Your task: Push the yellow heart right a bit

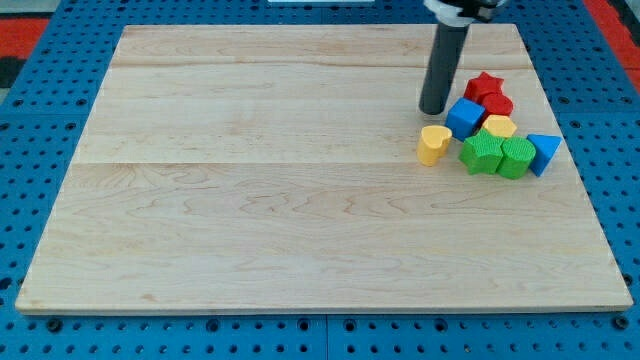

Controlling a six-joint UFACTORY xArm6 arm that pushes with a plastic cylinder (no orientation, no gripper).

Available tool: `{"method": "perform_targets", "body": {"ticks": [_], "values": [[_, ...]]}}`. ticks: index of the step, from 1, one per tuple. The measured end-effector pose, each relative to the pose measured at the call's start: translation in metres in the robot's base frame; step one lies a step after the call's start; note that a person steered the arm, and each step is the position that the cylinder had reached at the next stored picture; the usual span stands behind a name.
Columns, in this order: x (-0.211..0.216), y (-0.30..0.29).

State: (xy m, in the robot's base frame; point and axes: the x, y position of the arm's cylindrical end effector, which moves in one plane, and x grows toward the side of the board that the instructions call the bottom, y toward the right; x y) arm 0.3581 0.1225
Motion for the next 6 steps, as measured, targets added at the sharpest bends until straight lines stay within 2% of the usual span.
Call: {"method": "perform_targets", "body": {"ticks": [1, 2, 4, 6], "values": [[0.011, -0.052], [0.031, -0.058], [0.042, -0.027], [0.073, -0.02]]}}
